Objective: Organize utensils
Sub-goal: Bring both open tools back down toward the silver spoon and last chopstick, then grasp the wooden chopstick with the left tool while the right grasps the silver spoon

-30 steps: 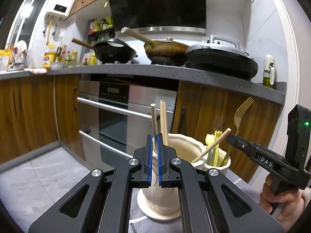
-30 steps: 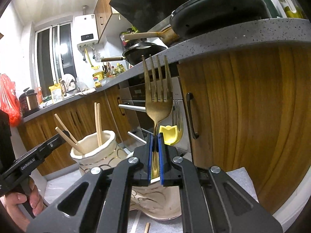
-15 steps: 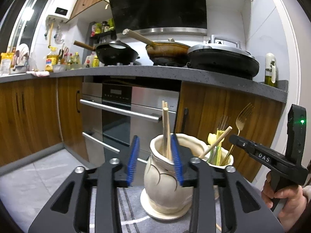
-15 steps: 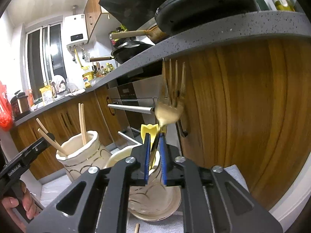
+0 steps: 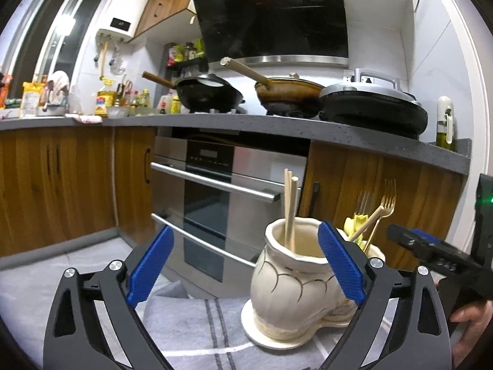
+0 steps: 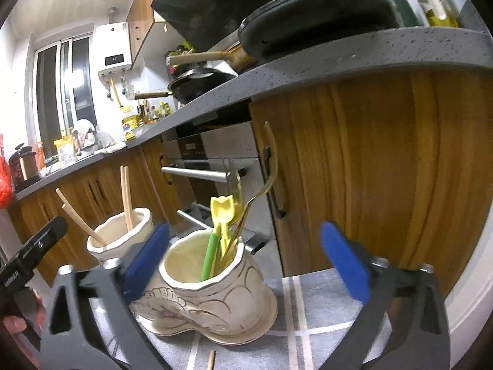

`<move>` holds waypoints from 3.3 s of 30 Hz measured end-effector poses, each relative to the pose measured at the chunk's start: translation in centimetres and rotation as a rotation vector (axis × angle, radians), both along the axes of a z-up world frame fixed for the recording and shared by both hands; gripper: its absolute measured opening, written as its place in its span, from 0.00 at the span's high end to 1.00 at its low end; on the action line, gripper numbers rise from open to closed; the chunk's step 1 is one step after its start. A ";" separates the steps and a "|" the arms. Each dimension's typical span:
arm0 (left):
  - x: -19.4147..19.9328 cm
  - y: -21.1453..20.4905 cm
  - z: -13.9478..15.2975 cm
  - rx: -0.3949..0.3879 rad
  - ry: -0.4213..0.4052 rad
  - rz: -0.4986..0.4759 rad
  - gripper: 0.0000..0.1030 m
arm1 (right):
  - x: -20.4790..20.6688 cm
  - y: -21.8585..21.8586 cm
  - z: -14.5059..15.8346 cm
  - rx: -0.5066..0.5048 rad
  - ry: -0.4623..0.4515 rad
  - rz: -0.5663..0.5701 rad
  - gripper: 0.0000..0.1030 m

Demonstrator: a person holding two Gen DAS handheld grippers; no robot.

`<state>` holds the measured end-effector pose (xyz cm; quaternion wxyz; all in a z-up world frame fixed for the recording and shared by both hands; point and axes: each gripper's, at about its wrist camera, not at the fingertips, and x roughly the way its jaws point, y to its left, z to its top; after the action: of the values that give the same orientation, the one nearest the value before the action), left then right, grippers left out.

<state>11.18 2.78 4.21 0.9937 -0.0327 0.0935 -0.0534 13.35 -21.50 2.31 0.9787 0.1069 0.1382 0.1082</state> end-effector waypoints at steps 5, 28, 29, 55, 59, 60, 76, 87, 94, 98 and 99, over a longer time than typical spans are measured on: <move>-0.9 -0.9 -0.5 0.062 -0.004 -0.001 0.06 | -0.7 -0.7 0.1 -0.004 0.018 -0.032 0.05; -6.7 -1.6 -3.1 0.095 0.093 -0.011 0.05 | -5.6 -1.7 -1.4 -0.019 0.098 -0.039 0.05; -7.0 -1.5 -3.1 0.090 0.096 -0.010 0.05 | -5.8 -1.7 -1.6 -0.023 0.107 -0.035 0.05; -7.7 2.7 -5.3 -0.019 0.270 0.055 0.05 | -9.1 11.6 -7.6 -0.375 0.450 0.286 0.23; -7.5 2.9 -5.4 -0.027 0.276 0.060 0.05 | -8.5 12.7 -8.4 -0.396 0.501 0.288 0.49; -7.5 3.1 -5.4 -0.033 0.277 0.064 0.05 | -8.4 12.8 -8.5 -0.397 0.512 0.288 0.53; -7.4 3.3 -5.4 -0.055 0.284 0.068 0.05 | -7.5 12.4 -8.8 -0.298 0.540 0.318 0.97; -7.0 -0.6 -5.8 0.004 0.367 -0.019 0.05 | -9.3 1.8 -3.7 -0.066 0.388 0.286 0.97; -5.8 -7.6 -6.8 0.123 0.495 -0.085 0.05 | -8.7 -2.3 -3.2 -0.051 0.347 0.231 0.97; -4.9 -11.5 -8.0 0.191 0.576 -0.129 0.08 | -8.4 -3.5 -3.8 -0.051 0.349 0.214 0.97; -4.8 -12.5 -8.3 0.214 0.589 -0.132 0.09 | -8.4 -3.7 -3.9 -0.045 0.350 0.216 0.97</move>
<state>6.43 -9.70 -4.05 0.9161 0.0644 0.3840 -0.0960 4.99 -25.18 -1.59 0.9246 0.0869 0.3191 0.1891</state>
